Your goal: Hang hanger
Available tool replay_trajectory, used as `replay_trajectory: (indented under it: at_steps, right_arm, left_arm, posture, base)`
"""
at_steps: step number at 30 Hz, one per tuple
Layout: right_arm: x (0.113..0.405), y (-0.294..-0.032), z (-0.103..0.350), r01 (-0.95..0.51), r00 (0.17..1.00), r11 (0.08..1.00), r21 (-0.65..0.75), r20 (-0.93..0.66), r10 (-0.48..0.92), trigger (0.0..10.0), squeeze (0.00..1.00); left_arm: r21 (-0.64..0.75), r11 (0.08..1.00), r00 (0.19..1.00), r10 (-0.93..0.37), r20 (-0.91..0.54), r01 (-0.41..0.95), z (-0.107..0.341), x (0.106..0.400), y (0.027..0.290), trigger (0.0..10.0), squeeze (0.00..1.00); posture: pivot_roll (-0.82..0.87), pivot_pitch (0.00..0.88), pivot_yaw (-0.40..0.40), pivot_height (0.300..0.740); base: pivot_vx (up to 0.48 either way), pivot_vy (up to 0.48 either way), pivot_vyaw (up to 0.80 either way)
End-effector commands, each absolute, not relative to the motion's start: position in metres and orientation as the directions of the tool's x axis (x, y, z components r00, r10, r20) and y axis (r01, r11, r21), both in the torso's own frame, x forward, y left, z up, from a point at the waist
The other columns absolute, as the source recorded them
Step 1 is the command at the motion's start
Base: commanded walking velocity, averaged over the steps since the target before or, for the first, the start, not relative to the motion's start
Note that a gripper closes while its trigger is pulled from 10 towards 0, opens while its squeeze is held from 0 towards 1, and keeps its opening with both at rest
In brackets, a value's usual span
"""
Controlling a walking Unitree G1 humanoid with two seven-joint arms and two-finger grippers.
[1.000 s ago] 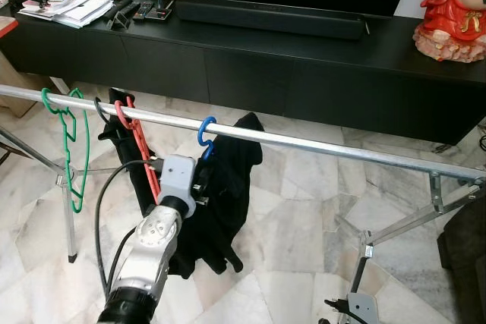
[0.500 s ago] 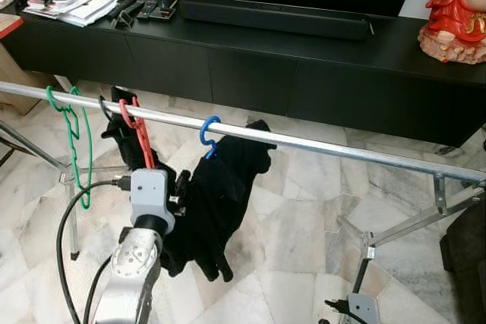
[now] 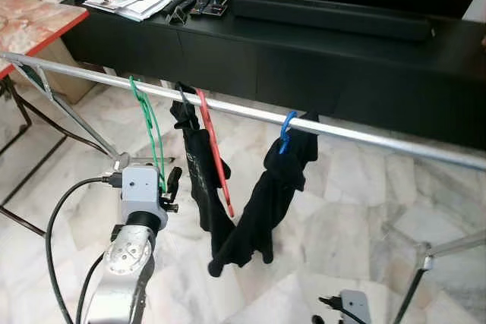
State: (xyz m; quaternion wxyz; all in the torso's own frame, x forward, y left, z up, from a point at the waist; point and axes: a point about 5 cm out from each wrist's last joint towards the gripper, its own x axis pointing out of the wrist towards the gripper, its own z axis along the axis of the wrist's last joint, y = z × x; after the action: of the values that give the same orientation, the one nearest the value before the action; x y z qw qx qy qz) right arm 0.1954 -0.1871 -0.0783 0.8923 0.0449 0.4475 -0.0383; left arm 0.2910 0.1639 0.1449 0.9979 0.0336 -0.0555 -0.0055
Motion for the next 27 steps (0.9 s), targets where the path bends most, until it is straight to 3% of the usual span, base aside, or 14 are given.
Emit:
replay_trajectory:
  at_steps: [1, 11, 22, 27]
  right_arm:
    - [0.1832, -0.1849, -0.0849, 0.119, 0.562, 0.991, 0.053, -0.827, -0.024, 10.0, 0.0]
    - [0.1832, -0.1853, -0.0848, 0.119, 0.562, 0.992, 0.051, -0.827, -0.025, 10.0, 0.0]
    - [0.1834, -0.1852, -0.0847, 0.116, 0.563, 0.992, 0.052, -0.826, -0.023, 10.0, 0.0]
    - [0.1833, -0.185, -0.0848, 0.116, 0.563, 0.992, 0.053, -0.826, -0.021, 10.0, 0.0]
  left_arm:
    - [0.091, 0.996, 0.996, -0.032, 0.083, 0.025, 0.1408, 0.2887, 0.1634, 10.0, 0.0]
    - [0.099, 0.993, 0.995, -0.074, 0.068, 0.067, 0.1379, 0.2874, 0.1569, 10.0, 0.0]
    - [0.097, 0.993, 0.995, -0.076, 0.061, 0.07, 0.1371, 0.2874, 0.1571, 10.0, 0.0]
    - [0.086, 0.993, 0.995, -0.087, 0.055, 0.082, 0.1359, 0.2878, 0.1548, 10.0, 0.0]
  posture:
    - [-0.06, 0.22, -0.002, 0.74]
    - [-0.06, 0.218, -0.003, 0.74]
    - [-0.06, 0.218, -0.004, 0.74]
    - [-0.06, 0.219, -0.005, 0.74]
  base:
    - [0.0, 0.0, 0.0]
    - [0.0, 0.0, 0.0]
    - [0.0, -0.422, 0.0]
    - [0.0, 0.0, 0.0]
